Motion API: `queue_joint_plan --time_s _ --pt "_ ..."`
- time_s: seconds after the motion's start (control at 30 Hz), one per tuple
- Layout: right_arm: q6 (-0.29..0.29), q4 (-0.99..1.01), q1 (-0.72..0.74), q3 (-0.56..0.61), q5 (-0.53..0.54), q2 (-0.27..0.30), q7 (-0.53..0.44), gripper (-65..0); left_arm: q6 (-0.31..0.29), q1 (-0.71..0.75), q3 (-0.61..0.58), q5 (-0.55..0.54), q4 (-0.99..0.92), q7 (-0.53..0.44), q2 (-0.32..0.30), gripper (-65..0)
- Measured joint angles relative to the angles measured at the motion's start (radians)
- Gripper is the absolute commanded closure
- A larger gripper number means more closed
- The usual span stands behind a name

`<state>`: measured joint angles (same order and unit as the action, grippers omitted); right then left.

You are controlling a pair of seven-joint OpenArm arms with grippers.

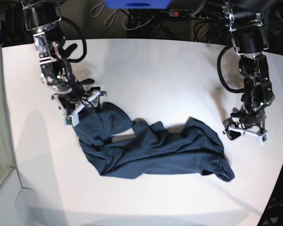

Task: Layout the t-shirt on the table in an organized manner, then fold the t-shirt properly
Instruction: 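Stretch the shirt between both grippers and lay it on the table, then release the shirt with the right gripper and regrasp it near the middle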

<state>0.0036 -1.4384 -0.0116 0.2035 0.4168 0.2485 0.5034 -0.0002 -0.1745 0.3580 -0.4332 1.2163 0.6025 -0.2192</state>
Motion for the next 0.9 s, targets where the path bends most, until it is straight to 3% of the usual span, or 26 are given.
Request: queue_joint_plan --time_s 0.1,0.2,0.33,0.5,0.63,0.73,0.9 --pt "0.000 0.021 0.011 0.000 -0.005 0.001 -0.012 -25.4 0.000 0.011 -0.001 -0.004 0.000 0.006 0.003 -44.5" --pt "0.000 0.025 0.008 -0.003 -0.008 0.005 -0.011 0.0 0.000 0.020 -0.005 -0.001 0.000 0.006 0.003 -44.5" --pt "0.000 -0.069 -0.032 -0.004 -0.005 0.012 0.040 -1.6 0.000 0.042 -0.005 -0.003 0.008 -0.004 0.037 -44.5" --pt "-0.004 -0.307 -0.071 -0.017 -0.006 0.080 0.042 0.0 -0.007 0.075 -0.007 -0.005 0.017 -0.026 0.077 -44.4" --pt "0.000 -0.435 -0.064 -0.107 0.005 0.094 0.032 0.0 -0.006 0.122 -0.007 -0.006 0.081 -0.024 0.107 -44.4" --pt "0.000 -0.452 -0.051 -0.172 0.011 0.093 0.085 0.0 -0.007 0.165 -0.014 -0.004 0.136 -0.012 0.118 -44.4" --pt "0.000 -0.432 0.069 -0.285 0.010 0.096 0.091 0.0 -0.003 0.168 -0.114 -0.005 0.153 -0.006 0.123 -44.4"
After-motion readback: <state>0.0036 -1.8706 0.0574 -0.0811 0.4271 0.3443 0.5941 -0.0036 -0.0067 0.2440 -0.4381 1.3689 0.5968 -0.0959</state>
